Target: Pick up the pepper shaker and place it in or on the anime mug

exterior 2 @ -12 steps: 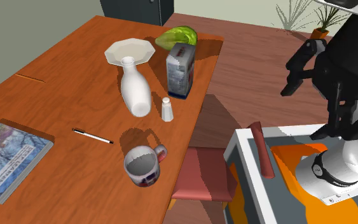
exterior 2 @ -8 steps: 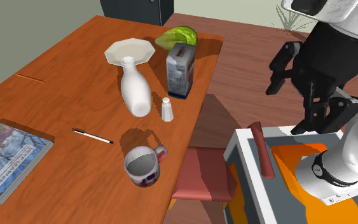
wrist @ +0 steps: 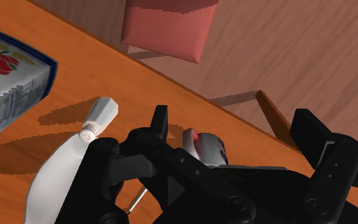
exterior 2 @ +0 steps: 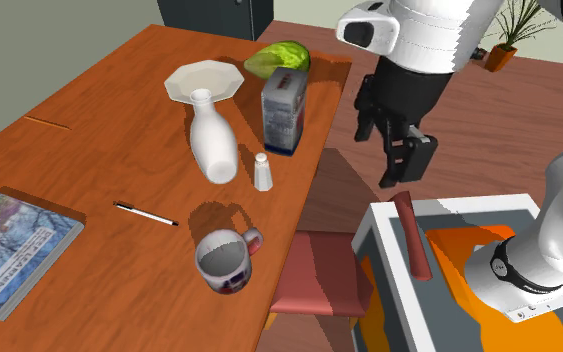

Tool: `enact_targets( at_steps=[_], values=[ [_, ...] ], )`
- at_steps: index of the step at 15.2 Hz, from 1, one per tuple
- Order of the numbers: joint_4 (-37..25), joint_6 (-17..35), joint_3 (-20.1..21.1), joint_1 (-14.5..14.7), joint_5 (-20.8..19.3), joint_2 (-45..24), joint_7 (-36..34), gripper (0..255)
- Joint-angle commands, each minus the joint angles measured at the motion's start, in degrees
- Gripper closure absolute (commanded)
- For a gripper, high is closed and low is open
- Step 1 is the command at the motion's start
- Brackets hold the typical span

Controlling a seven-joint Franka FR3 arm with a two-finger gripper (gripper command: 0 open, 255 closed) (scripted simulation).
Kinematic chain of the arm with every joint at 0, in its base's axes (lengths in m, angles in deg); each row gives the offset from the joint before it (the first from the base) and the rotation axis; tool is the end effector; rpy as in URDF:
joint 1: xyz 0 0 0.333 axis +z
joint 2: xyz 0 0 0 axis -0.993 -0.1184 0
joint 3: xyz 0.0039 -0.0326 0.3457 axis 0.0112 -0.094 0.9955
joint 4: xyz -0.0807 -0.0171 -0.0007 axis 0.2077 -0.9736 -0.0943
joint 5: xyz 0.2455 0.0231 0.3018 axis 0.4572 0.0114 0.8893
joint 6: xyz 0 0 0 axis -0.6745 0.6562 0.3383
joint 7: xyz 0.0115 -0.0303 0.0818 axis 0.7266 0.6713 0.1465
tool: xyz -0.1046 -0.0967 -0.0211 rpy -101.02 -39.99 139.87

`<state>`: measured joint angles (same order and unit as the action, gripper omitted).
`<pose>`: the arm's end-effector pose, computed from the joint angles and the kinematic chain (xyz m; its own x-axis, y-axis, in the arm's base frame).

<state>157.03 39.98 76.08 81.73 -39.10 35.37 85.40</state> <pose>0.3733 -0.0829 0.5474 0.9910 0.1294 0.0354 0.1299 -0.9915 -0.0098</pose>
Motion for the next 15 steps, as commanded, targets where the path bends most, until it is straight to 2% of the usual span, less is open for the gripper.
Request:
enact_targets(
  at_steps=[1, 8, 15],
  values=[
    [-1.2, 2.2, -1.9, -0.2, 0.0, -3.7, 2.6, 0],
    [-7.4, 8.1, -7.8, -0.8, 2.3, -17.6, 11.7, 0],
    [-17.4, 11.0, -11.7, -2.6, 8.1, -33.3, 21.4, 0]
  ],
)
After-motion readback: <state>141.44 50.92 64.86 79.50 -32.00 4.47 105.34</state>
